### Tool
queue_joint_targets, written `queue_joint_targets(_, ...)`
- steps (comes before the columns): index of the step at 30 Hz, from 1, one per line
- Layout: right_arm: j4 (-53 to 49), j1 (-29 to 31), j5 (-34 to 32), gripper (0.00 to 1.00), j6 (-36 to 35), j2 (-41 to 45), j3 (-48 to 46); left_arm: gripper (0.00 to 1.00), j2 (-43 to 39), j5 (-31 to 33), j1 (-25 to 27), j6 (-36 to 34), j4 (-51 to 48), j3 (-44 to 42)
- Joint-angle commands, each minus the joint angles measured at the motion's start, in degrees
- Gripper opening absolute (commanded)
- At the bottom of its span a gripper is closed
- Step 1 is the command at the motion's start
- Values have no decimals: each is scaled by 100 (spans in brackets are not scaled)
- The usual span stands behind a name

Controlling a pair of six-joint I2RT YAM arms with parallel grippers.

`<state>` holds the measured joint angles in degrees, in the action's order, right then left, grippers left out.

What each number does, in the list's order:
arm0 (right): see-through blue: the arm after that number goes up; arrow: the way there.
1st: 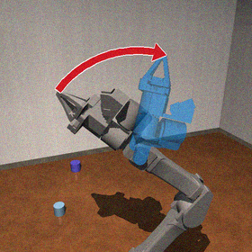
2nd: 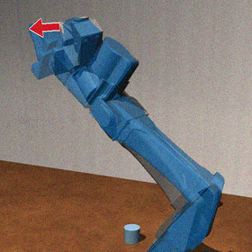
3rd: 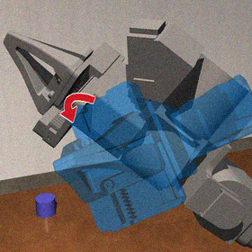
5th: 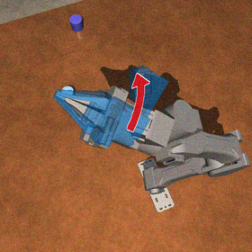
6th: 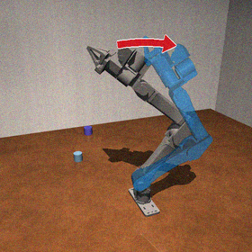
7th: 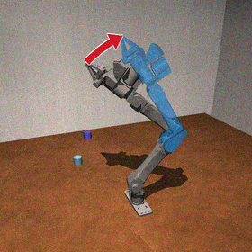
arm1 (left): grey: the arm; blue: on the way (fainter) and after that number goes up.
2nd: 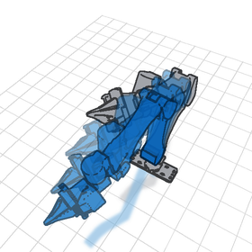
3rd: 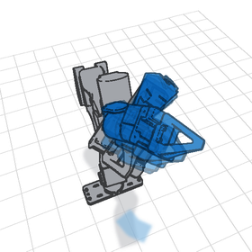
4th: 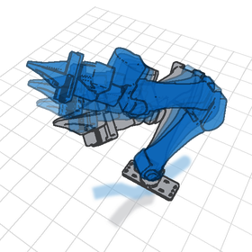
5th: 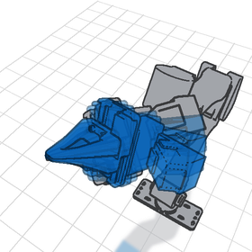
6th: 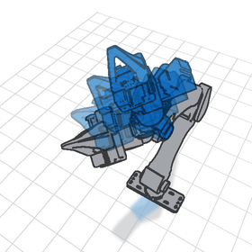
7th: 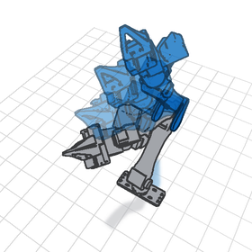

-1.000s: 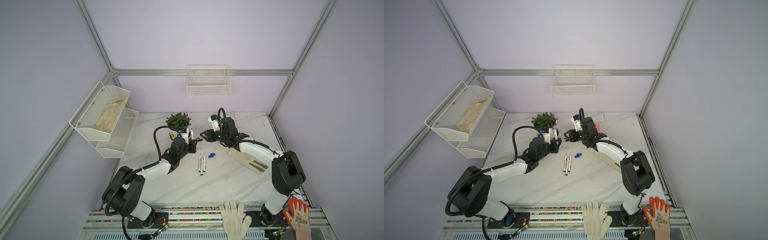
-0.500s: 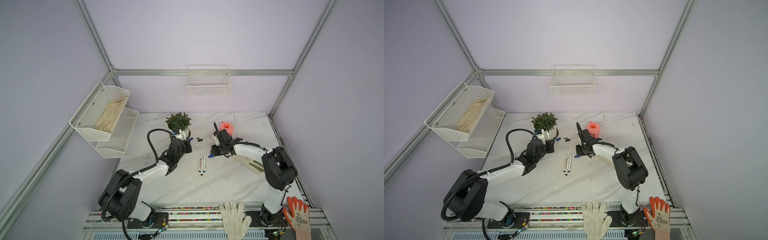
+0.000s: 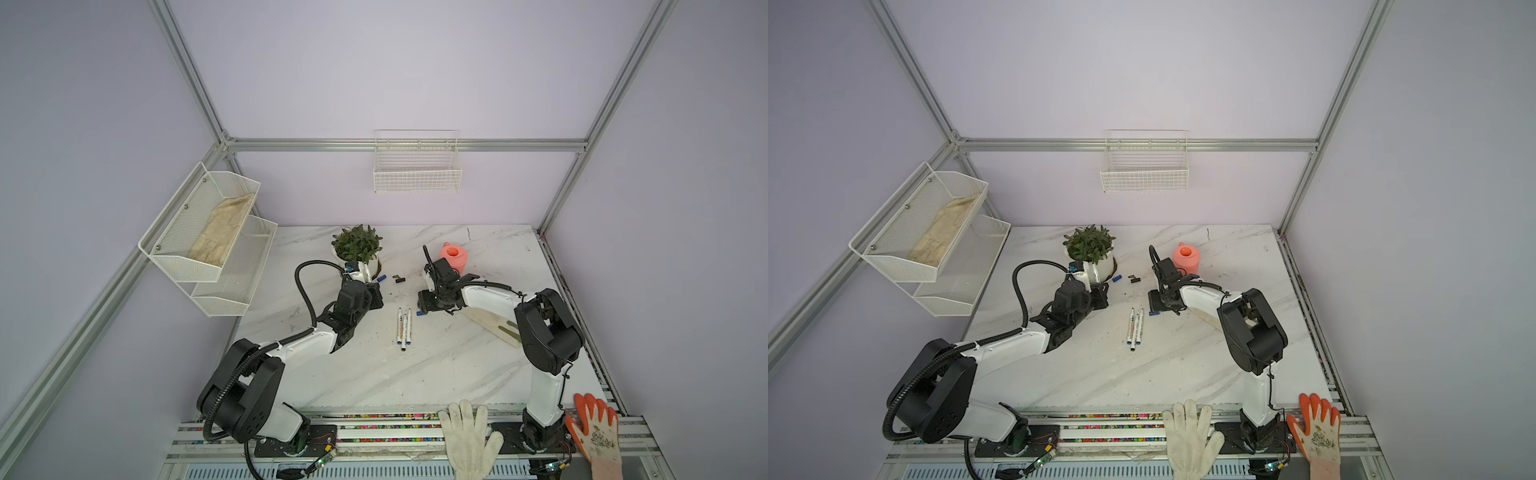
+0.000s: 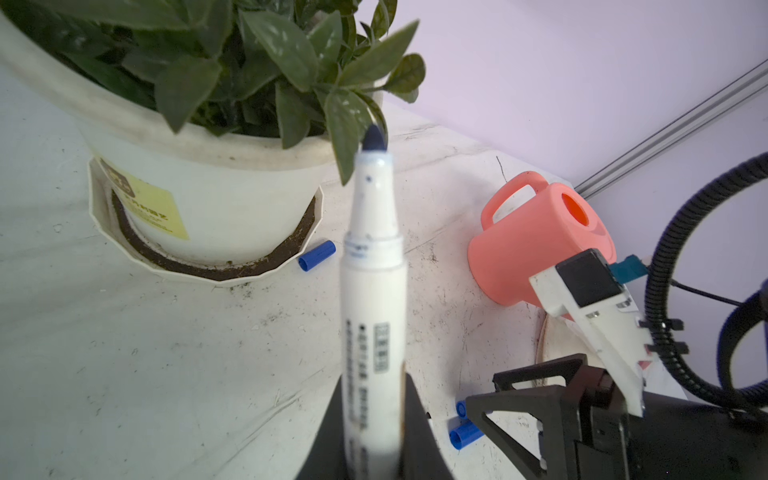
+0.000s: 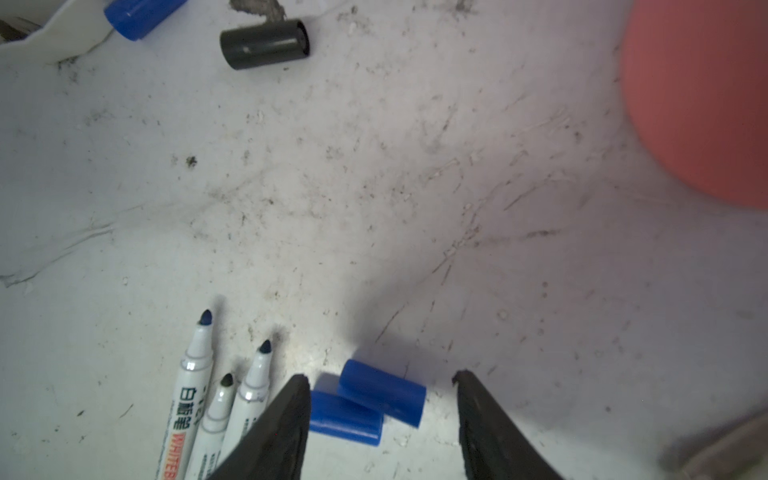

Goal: Insert the pens into the pen caps
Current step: 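Move the right gripper down over the blue caps near the markers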

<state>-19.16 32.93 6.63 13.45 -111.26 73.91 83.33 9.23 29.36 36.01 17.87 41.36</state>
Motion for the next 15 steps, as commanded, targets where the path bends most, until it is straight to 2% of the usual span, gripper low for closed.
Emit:
queue_joint_targets(1, -193, 73, -186, 56, 43, -179, 161, 0, -118, -53, 5, 55, 143, -199)
queue_joint_targets(8, -352, 91, -774, 56, 96, -154, 105, 0, -102, -66, 4, 23, 142, -197)
queue_joint_targets(15, -369, 91, -993, 55, 205, -63, -44, 0, -9, -158, 8, 13, 140, -139)
